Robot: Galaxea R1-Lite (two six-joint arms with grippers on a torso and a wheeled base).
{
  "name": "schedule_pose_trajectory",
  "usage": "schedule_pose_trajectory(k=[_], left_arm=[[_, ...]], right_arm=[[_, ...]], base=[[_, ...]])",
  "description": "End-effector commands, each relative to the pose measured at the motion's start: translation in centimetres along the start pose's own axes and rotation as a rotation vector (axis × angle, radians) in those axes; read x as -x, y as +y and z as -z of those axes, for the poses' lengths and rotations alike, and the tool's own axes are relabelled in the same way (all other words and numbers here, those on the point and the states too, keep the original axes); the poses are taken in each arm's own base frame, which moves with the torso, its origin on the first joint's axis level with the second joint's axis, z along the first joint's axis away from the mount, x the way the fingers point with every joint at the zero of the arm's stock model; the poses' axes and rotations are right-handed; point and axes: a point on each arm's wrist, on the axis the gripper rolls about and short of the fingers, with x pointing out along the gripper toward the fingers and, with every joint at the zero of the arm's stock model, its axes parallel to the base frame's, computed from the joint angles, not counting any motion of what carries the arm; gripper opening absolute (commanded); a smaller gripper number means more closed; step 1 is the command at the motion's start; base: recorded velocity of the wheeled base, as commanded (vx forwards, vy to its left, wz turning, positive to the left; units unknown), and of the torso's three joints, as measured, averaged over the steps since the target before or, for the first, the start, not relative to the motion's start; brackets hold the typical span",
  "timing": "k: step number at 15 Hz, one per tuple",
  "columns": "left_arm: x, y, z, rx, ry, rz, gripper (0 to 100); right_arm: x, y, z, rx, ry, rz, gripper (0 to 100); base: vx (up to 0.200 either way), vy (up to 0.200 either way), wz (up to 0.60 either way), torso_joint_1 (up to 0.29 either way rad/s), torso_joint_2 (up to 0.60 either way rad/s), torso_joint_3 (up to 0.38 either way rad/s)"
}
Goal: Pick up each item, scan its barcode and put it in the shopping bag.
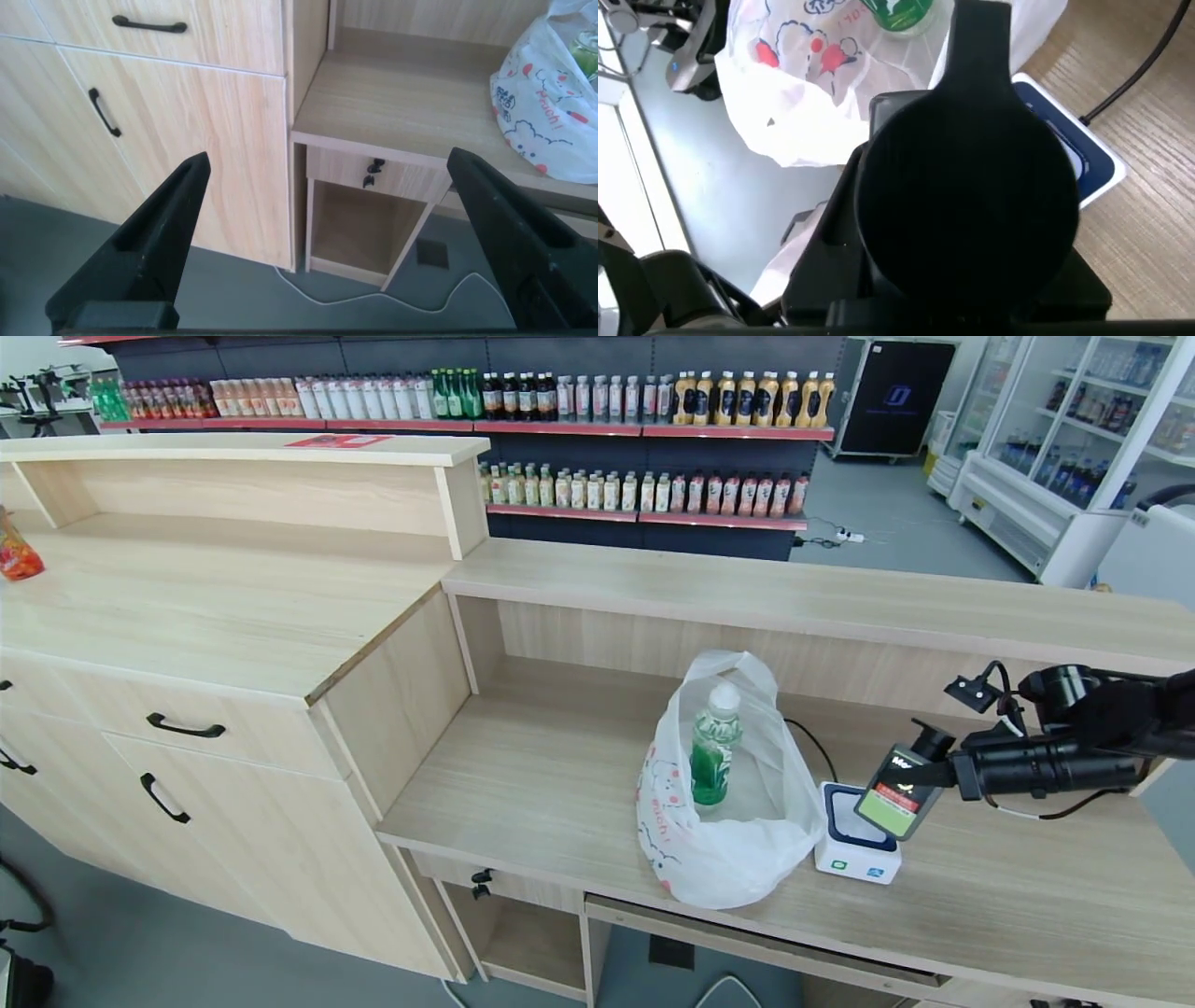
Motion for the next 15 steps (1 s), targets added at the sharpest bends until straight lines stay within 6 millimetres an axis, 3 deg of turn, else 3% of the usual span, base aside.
schedule_pose_trajectory(k=[1,15], left_arm=[[0.0,0.0,0.0,0.0,0.0,0.0,100],[0.0,0.0,0.0,0.0,-0.001,0.0,100]], right_arm=[[-0.5,-0.1,0.0,0.011,-0.001,-0.005,0],[-2.8,-0.6,0.5,0.066,0.039,0.034,0]], base=[[0.0,0.0,0.0,0.0,0.0,0.0],[0.0,0.0,0.0,0.0,0.0,0.0]])
